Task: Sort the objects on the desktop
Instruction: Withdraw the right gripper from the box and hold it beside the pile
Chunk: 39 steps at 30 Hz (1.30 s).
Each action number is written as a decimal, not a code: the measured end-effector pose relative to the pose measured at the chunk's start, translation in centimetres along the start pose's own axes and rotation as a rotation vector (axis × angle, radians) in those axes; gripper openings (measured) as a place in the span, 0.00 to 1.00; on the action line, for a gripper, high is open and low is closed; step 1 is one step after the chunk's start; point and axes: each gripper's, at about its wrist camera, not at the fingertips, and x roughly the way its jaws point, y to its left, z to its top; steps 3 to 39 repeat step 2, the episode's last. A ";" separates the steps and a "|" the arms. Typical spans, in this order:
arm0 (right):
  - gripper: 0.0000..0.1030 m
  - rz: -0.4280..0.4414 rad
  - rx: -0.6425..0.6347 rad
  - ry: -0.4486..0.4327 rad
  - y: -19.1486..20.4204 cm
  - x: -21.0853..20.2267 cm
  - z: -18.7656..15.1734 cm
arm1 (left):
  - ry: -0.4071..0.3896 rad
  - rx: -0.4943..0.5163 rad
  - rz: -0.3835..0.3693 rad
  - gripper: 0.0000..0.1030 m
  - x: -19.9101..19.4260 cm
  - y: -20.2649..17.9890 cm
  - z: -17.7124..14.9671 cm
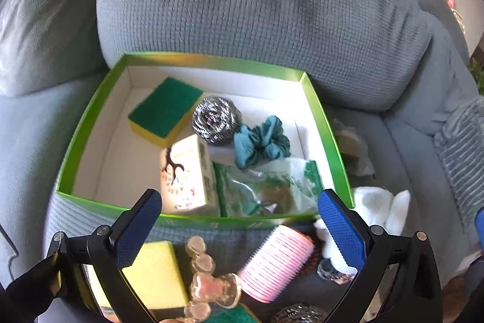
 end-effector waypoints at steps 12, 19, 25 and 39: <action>0.75 0.000 0.002 0.000 -0.1 0.0 0.0 | -0.002 0.015 0.018 1.00 0.0 -0.3 -0.1; 0.75 0.000 0.002 0.000 -0.1 0.0 0.0 | -0.002 0.015 0.018 1.00 0.0 -0.3 -0.1; 0.75 0.000 0.002 0.000 -0.1 0.0 0.0 | -0.002 0.015 0.018 1.00 0.0 -0.3 -0.1; 0.75 0.000 0.002 0.000 -0.1 0.0 0.0 | -0.002 0.015 0.018 1.00 0.0 -0.3 -0.1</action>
